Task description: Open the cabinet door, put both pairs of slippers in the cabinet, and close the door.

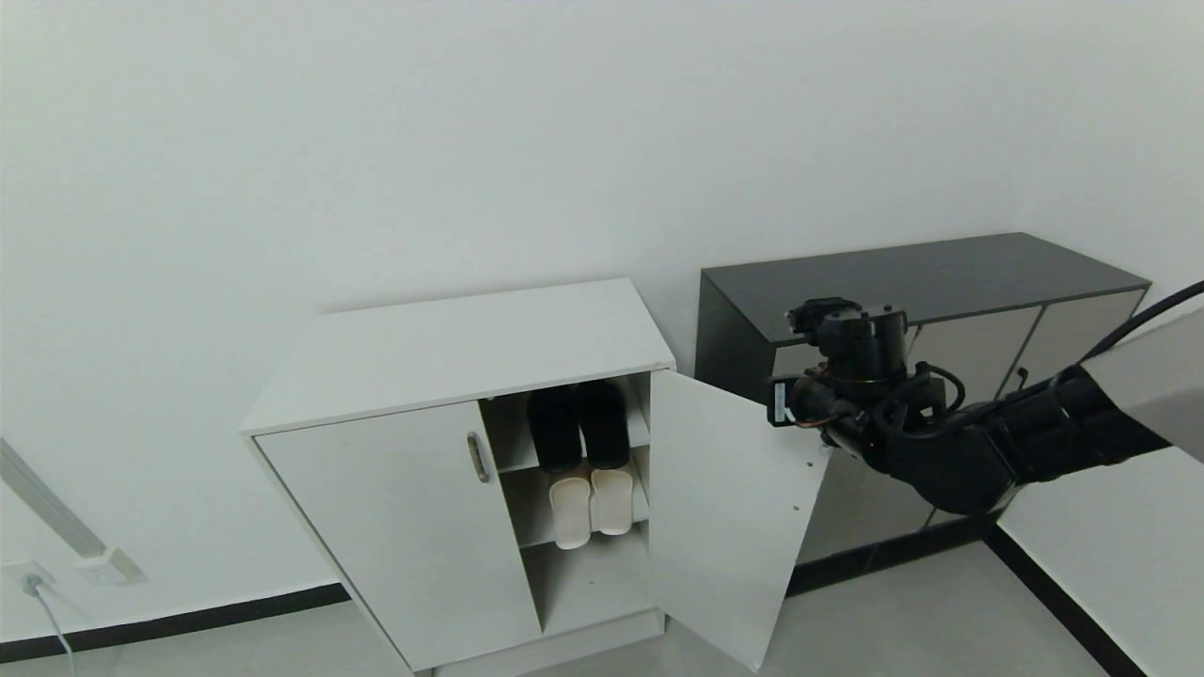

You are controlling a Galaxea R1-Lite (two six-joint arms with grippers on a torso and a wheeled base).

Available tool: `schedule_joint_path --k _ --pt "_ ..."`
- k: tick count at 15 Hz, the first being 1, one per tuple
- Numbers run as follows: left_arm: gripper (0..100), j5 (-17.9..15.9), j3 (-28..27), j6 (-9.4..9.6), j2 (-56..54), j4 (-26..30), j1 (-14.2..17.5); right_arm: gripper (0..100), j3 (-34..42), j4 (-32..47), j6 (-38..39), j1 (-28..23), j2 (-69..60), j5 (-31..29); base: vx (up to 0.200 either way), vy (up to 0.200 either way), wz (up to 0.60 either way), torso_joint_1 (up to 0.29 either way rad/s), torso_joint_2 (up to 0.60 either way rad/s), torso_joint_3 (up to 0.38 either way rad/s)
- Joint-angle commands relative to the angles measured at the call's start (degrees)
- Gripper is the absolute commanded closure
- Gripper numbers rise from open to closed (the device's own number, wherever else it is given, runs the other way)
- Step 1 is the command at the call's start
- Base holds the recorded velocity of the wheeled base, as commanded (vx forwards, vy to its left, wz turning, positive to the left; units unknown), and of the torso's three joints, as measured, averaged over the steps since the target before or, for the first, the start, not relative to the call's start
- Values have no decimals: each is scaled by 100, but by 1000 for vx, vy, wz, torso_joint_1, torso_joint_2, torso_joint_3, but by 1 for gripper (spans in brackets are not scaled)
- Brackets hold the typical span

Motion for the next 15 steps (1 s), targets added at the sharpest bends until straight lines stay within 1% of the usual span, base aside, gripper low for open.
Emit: schedule_joint_path --k 1,3,7,15 --pt "100 2 0 -2 -1 -1 -2 100 -105 -1 45 -238 328 21 0 0 0 0 0 0" --pt "100 2 0 -2 -1 -1 -2 100 -149 8 282 -326 468 153 0 0 0 0 0 0" --pt "100 2 0 7 -1 -1 -2 100 -298 -1 300 -493 662 293 0 0 0 0 0 0" --pt "100 19 0 -2 -1 -1 -2 100 -421 -19 300 -563 952 293 0 0 0 0 0 0"
